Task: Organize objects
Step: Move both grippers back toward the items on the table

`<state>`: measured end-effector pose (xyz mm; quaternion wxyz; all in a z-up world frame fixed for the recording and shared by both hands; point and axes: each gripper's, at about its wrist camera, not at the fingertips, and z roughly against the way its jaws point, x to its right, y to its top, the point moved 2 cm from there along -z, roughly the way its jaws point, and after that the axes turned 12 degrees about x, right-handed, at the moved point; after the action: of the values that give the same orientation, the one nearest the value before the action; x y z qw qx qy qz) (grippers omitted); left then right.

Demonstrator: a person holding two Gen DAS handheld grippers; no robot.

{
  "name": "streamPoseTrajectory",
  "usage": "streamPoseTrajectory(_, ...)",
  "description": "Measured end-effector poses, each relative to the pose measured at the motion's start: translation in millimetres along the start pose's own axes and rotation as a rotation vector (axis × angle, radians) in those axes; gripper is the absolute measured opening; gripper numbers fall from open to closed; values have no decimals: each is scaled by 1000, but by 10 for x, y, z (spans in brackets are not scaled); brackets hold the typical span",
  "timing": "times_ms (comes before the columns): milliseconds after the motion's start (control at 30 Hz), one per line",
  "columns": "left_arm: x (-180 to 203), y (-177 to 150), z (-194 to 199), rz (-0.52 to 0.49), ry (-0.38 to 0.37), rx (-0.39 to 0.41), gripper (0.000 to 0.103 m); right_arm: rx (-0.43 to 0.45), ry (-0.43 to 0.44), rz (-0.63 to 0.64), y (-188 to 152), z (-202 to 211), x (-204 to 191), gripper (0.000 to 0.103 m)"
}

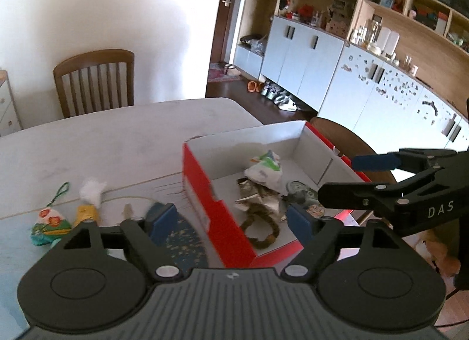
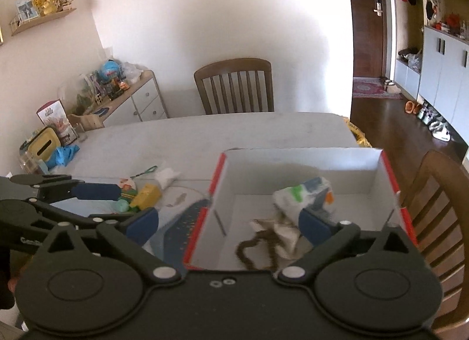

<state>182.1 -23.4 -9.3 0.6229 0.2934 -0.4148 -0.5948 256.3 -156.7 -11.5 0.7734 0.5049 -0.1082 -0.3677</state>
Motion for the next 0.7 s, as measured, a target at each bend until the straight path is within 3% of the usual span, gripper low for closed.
streamPoseTrajectory(200,-336,-51,243,32,11,24,88,-7,-6,0,-76,-68,-332,102)
streamPoseTrajectory(333,-559,-106,404,46,29,56,102,4,0,3,-87,-109,-546,102)
streamPoseTrajectory(700,-1232,-295,698,91,130,120,103,39,-13,-60,-123,-316,-969,102)
